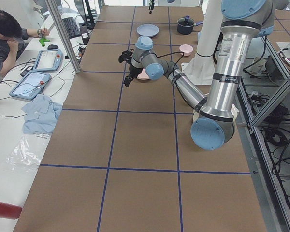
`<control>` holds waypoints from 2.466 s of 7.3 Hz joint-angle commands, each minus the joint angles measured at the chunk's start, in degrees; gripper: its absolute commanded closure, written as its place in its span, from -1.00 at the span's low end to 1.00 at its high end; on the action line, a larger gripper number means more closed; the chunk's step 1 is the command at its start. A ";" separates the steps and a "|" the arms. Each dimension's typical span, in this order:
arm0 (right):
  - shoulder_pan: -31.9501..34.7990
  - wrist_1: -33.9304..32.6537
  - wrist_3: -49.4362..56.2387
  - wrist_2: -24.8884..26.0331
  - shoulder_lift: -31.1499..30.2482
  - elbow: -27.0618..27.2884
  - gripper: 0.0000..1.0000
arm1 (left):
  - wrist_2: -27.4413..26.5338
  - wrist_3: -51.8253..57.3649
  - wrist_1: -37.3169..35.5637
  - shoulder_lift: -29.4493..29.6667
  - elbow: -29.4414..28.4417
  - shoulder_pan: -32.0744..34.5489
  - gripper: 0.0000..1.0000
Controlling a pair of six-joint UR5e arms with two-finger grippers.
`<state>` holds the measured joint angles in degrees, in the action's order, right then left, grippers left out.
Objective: Stack three plates with pink and blue
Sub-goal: 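Open the left gripper and withdraw it away from the plates, then lower the right gripper to the light blue plate's rim and grasp it, then carry the light blue plate with the right gripper onto the pink plate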
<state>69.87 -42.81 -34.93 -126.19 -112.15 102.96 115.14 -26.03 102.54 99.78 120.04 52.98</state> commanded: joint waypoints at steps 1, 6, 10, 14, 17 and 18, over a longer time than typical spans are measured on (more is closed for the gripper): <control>-7.62 13.75 -7.41 8.72 -0.01 -9.75 -0.58 | 0.18 1.25 0.11 -0.64 -0.07 0.90 -1.00; -12.92 17.76 -13.40 12.72 3.16 -14.98 -0.15 | 0.09 0.63 0.29 -0.37 -0.25 0.81 -1.00; -13.89 18.03 -14.46 12.55 4.13 -14.90 1.00 | 0.09 0.72 0.29 -0.28 -0.25 0.81 -1.00; -13.54 18.03 -19.52 8.08 4.57 -7.80 1.00 | 0.09 0.63 0.29 -0.28 -0.25 0.90 -1.00; -13.71 17.59 -36.12 8.67 12.79 -2.25 1.00 | 0.09 0.46 0.29 -0.37 -0.25 0.90 -1.00; -14.50 17.41 -40.44 8.68 17.88 -2.15 1.00 | 0.09 0.46 0.29 -0.37 -0.25 0.90 -1.00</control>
<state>56.04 -25.25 -69.25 -117.68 -99.98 100.16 115.22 -25.54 102.83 99.42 119.79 53.87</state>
